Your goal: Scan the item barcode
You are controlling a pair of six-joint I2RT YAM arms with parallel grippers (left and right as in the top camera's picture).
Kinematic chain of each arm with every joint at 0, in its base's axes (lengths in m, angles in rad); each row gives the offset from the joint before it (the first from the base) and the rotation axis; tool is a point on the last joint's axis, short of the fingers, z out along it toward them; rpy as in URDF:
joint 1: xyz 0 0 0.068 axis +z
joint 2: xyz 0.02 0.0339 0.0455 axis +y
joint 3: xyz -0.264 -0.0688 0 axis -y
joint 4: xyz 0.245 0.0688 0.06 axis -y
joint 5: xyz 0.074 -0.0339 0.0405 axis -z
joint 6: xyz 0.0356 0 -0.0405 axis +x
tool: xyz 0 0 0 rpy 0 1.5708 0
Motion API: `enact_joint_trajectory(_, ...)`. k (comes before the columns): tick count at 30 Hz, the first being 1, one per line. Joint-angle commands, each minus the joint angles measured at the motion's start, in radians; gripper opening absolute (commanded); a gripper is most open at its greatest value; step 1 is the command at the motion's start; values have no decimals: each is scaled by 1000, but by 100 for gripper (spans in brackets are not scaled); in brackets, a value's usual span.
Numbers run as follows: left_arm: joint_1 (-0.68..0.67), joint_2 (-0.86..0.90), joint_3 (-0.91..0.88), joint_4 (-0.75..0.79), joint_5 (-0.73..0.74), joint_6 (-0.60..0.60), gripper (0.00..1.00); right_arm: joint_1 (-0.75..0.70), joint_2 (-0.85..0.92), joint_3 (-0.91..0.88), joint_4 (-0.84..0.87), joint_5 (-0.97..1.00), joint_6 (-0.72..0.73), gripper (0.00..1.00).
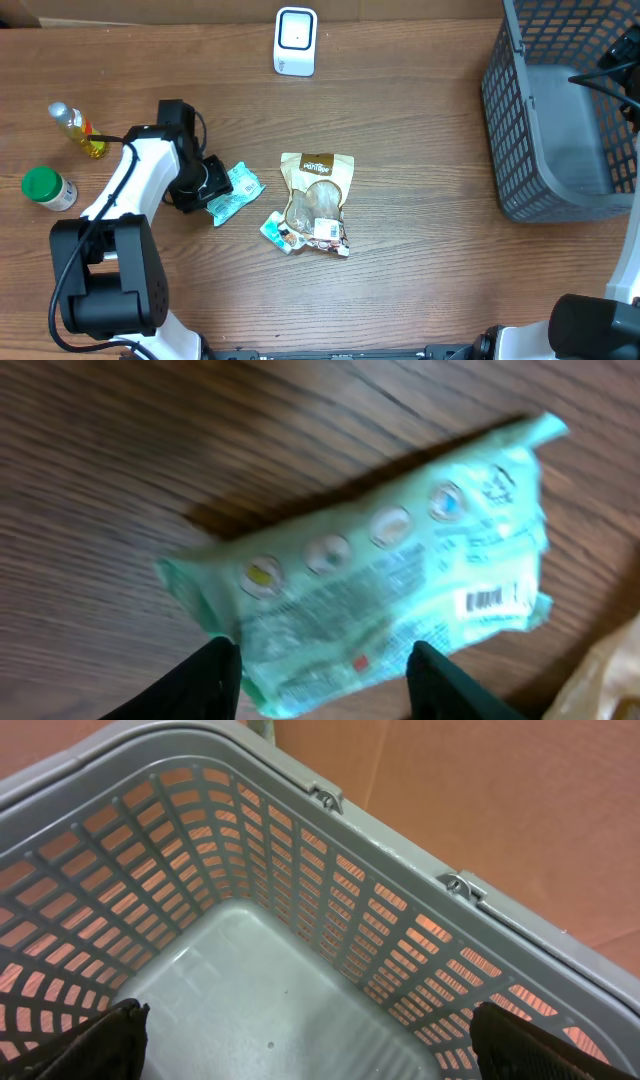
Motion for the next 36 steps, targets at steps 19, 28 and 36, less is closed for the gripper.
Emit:
enact_joint_trajectory(19,52,-11,-189,223,79,-84,23,0,-1,5,5,14,-4,100)
enact_joint_trajectory(28,55,-14,-158,255,168,-18,4,0,-1,5,5,14,-4,100)
enact_joint_trajectory(36,54,-21,-72,253,203,76,5,0,-1,5,5,14,-4,100)
